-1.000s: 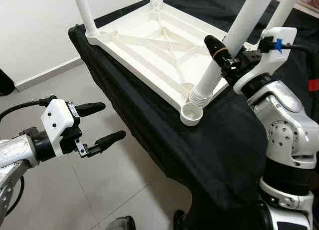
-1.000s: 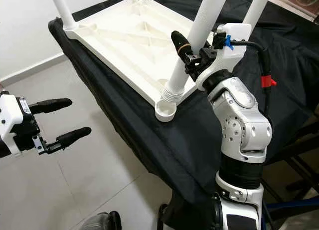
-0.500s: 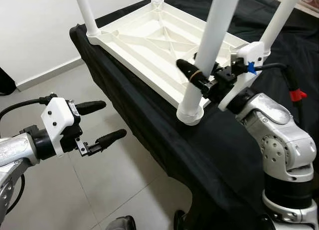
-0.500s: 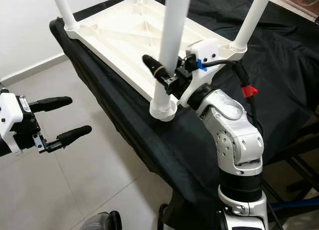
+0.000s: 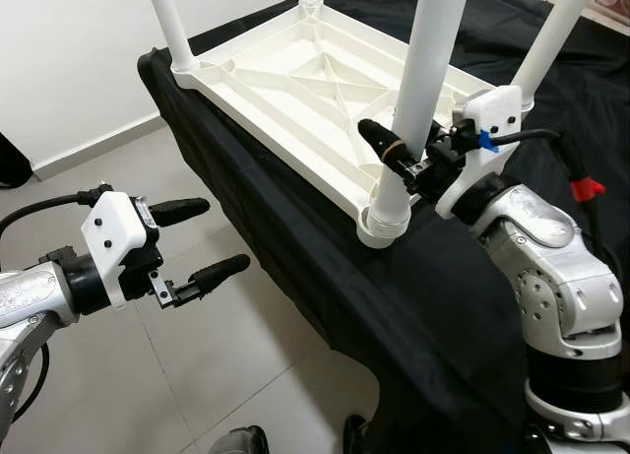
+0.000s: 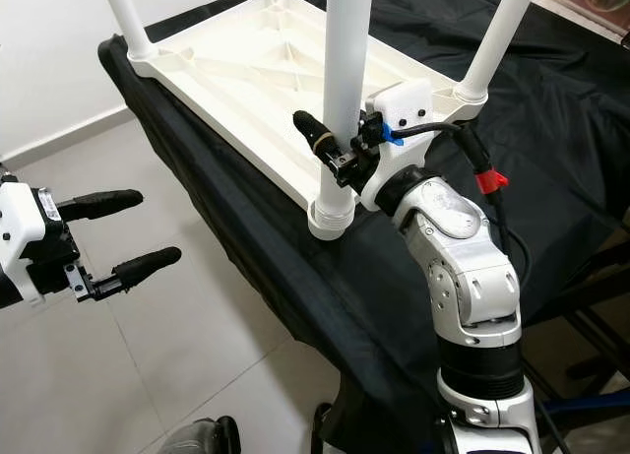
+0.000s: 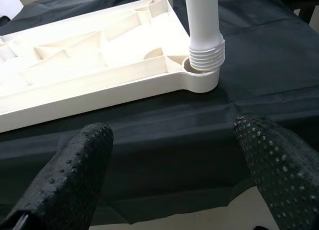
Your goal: Building children table
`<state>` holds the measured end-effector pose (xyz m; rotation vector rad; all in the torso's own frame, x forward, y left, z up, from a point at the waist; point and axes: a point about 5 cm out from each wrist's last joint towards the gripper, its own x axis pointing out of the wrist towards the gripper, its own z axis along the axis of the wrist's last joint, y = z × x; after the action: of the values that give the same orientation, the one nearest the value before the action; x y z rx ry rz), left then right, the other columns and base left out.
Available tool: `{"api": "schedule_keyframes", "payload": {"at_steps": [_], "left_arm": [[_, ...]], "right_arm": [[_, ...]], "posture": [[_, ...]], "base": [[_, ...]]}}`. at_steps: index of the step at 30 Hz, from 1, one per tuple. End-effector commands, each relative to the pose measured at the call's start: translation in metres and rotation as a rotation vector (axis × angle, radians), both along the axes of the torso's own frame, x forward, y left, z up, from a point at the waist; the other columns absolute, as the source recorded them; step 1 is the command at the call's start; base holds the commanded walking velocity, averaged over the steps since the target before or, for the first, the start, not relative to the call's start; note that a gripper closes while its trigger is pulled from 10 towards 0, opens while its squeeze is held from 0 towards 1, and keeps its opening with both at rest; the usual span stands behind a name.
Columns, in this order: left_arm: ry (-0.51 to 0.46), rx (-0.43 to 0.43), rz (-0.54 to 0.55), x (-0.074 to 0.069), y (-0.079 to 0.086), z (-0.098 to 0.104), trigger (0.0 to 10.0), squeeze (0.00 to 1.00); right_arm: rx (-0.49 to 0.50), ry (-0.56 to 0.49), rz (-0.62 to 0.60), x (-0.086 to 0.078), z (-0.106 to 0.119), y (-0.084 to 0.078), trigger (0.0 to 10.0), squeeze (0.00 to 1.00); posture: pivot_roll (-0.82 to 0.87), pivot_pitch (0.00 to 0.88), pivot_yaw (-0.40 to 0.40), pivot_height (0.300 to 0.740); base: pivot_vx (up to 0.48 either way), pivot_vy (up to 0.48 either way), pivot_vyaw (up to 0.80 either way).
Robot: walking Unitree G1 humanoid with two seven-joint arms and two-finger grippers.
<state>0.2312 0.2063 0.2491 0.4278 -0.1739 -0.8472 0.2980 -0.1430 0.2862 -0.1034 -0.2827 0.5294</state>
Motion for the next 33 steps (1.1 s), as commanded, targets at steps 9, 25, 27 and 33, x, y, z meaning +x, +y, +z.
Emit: {"api": "schedule_keyframes", "payload": {"at_steps": [9,25,27,33], "left_arm": [[0.014,0.004,-0.011,-0.001,-0.001,-0.003,10.0,0.00],[0.012,0.002,-0.010,-0.003,-0.001,-0.003,10.0,0.00],[0.012,0.003,-0.010,-0.003,-0.001,-0.003,10.0,0.00],[0.011,0.004,-0.012,-0.003,-0.001,-0.002,10.0,0.00]], "right_arm": [[0.075,0.010,0.018,0.001,-0.003,0.005,10.0,0.00],[0.082,-0.003,0.025,0.001,-0.005,0.011,10.0,0.00],[0.080,-0.005,0.022,0.001,-0.005,0.011,10.0,0.00],[0.059,-0.019,0.003,0.002,-0.004,0.009,10.0,0.00]], "posture": [[0.00,0.223,0.013,0.740],[0.00,0.225,0.009,0.740],[0.00,0.225,0.010,0.740],[0.00,0.225,0.011,0.740]], "base": [[0.000,0.000,0.00],[0.000,0.000,0.00],[0.000,0.000,0.00],[0.000,0.000,0.00]]}}
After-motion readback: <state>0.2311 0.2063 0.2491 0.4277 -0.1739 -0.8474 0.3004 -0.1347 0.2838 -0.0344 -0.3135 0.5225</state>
